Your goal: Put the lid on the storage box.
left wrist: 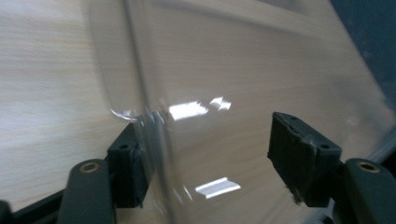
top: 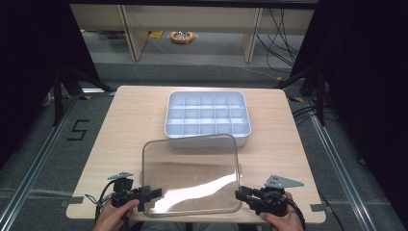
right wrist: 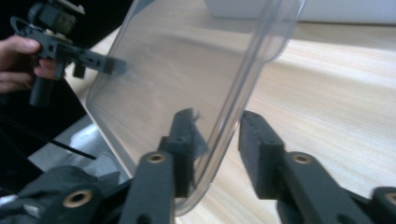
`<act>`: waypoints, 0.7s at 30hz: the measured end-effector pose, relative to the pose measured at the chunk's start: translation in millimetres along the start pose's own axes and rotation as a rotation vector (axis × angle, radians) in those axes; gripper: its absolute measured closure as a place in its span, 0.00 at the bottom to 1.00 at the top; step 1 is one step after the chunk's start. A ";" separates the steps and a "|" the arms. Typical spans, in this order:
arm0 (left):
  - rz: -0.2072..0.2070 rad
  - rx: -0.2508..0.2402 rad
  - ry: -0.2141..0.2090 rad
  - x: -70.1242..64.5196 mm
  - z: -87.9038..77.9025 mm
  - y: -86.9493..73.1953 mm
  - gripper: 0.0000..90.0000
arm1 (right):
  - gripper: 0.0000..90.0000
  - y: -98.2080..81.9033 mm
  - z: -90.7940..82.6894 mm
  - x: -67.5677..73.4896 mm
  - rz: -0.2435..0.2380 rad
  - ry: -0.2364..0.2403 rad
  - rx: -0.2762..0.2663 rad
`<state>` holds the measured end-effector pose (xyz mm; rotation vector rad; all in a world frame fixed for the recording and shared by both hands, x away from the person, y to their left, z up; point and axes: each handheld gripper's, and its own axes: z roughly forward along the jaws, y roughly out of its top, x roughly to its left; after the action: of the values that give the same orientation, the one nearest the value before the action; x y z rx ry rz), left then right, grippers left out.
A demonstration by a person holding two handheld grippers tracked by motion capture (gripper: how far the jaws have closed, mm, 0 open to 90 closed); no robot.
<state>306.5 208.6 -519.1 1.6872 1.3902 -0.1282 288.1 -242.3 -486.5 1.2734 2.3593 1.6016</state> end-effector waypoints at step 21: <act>0.085 0.015 0.080 -14.0 -5.8 3.8 0.47 | 0.75 -6.5 12.7 1.0 0.116 -0.142 0.070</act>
<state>302.0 202.6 -505.3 1.7786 1.3761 -0.0234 289.0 -232.9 -497.2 1.5093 2.3141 1.4138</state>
